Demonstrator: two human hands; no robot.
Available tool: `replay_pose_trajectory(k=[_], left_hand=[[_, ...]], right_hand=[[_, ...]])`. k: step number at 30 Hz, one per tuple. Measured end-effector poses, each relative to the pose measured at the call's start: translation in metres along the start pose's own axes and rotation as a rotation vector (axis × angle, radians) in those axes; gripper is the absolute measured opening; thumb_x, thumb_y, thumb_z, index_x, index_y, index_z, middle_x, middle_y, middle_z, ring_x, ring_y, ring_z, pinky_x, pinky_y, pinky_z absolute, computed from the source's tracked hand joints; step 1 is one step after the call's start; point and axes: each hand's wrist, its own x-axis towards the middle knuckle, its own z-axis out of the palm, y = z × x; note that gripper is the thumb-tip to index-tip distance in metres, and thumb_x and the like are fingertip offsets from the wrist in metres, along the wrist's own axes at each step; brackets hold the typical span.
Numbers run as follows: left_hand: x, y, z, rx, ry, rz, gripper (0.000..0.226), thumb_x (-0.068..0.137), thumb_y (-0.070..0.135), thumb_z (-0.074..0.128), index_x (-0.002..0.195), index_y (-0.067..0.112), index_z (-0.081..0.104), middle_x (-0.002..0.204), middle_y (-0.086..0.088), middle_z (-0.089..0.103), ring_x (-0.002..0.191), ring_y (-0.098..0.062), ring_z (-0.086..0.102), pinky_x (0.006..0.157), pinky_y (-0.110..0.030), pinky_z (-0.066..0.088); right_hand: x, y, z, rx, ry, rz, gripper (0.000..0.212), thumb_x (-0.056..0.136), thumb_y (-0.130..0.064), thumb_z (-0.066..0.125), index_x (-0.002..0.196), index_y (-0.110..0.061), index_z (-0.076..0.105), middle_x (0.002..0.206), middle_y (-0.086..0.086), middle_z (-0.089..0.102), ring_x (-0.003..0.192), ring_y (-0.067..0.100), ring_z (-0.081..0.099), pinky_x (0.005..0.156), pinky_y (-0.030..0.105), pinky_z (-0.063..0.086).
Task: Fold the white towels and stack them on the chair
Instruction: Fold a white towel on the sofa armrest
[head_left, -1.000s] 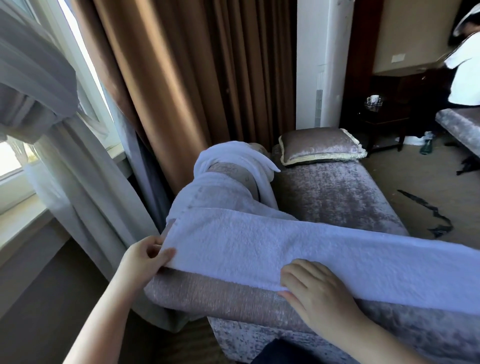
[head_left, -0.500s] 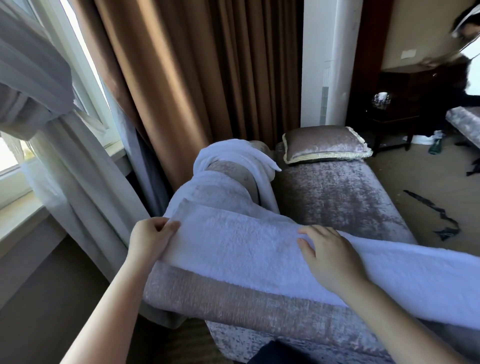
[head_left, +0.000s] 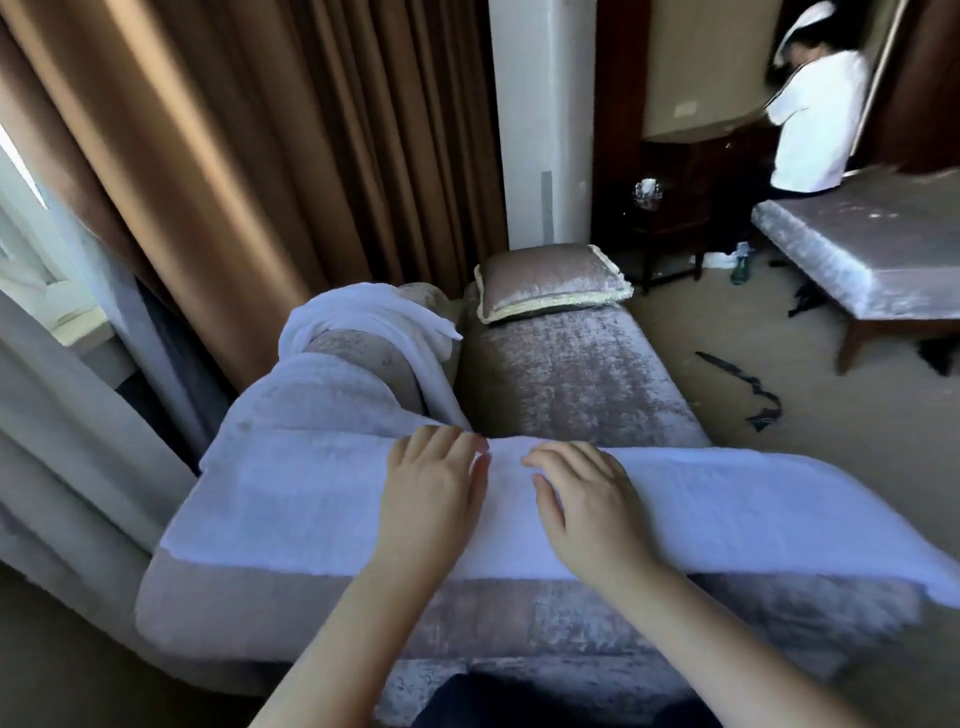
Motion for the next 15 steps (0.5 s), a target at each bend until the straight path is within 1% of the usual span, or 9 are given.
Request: replay_pose_trajectory(k=[2, 4, 7, 9, 11, 13, 15], left_hand=[[0.012, 0.033, 0.021, -0.054, -0.026, 0.065, 0.022, 0.087, 0.026, 0.045, 0.080, 0.017, 0.065, 0.079, 0.002, 0.062, 0.075, -0.025, 0.056, 0.065, -0.036, 0.037], [0.027, 0.066, 0.043, -0.102, -0.043, 0.102, 0.023, 0.085, 0.026, 0.044, 0.076, 0.017, 0.063, 0.074, 0.002, 0.059, 0.071, -0.025, 0.055, 0.061, -0.036, 0.040], [0.045, 0.107, 0.075, -0.145, -0.079, 0.140, 0.023, 0.082, 0.025, 0.043, 0.071, 0.019, 0.062, 0.068, 0.003, 0.058, 0.065, -0.024, 0.055, 0.056, -0.034, 0.041], [0.049, 0.124, 0.092, -0.149, -0.127, 0.148, 0.024, 0.082, 0.027, 0.042, 0.069, 0.018, 0.061, 0.067, 0.003, 0.057, 0.063, -0.024, 0.055, 0.055, -0.033, 0.040], [0.048, 0.131, 0.102, -0.111, -0.211, 0.153, 0.028, 0.084, 0.032, 0.040, 0.070, 0.018, 0.061, 0.068, 0.003, 0.059, 0.064, -0.025, 0.056, 0.056, -0.033, 0.041], [0.046, 0.132, 0.105, -0.121, -0.300, 0.109, 0.036, 0.086, 0.037, 0.036, 0.075, 0.017, 0.064, 0.072, 0.001, 0.064, 0.068, -0.026, 0.058, 0.059, -0.034, 0.044], [0.044, 0.133, 0.102, -0.169, -0.386, 0.046, 0.046, 0.087, 0.041, 0.029, 0.082, 0.018, 0.068, 0.077, 0.001, 0.068, 0.073, -0.025, 0.061, 0.064, -0.035, 0.048]], right_hand=[[-0.016, 0.029, -0.028, -0.064, 0.037, 0.030, 0.025, 0.088, -0.016, 0.044, 0.097, -0.013, 0.068, 0.099, -0.002, 0.067, 0.094, 0.017, 0.058, 0.082, 0.030, 0.043], [-0.037, 0.069, -0.063, -0.149, 0.051, 0.098, 0.027, 0.089, -0.018, 0.043, 0.095, -0.012, 0.068, 0.097, -0.002, 0.068, 0.093, 0.017, 0.058, 0.081, 0.030, 0.043], [-0.073, 0.125, -0.111, -0.266, 0.007, 0.231, 0.028, 0.092, -0.023, 0.041, 0.093, -0.013, 0.067, 0.093, -0.002, 0.066, 0.090, 0.020, 0.061, 0.078, 0.032, 0.046], [-0.094, 0.152, -0.133, -0.287, 0.004, 0.338, 0.029, 0.093, -0.029, 0.041, 0.095, -0.014, 0.066, 0.096, -0.002, 0.064, 0.092, 0.021, 0.060, 0.078, 0.034, 0.048], [-0.110, 0.168, -0.144, -0.278, -0.006, 0.408, 0.035, 0.093, -0.036, 0.040, 0.104, -0.015, 0.066, 0.104, -0.002, 0.065, 0.099, 0.020, 0.059, 0.085, 0.029, 0.046], [-0.120, 0.174, -0.146, -0.239, -0.017, 0.419, 0.041, 0.095, -0.038, 0.038, 0.112, -0.014, 0.066, 0.114, -0.003, 0.063, 0.108, 0.017, 0.057, 0.092, 0.021, 0.039], [-0.126, 0.174, -0.146, -0.184, -0.001, 0.412, 0.040, 0.095, -0.038, 0.038, 0.113, -0.015, 0.067, 0.118, -0.005, 0.061, 0.111, 0.015, 0.056, 0.094, 0.019, 0.037]])
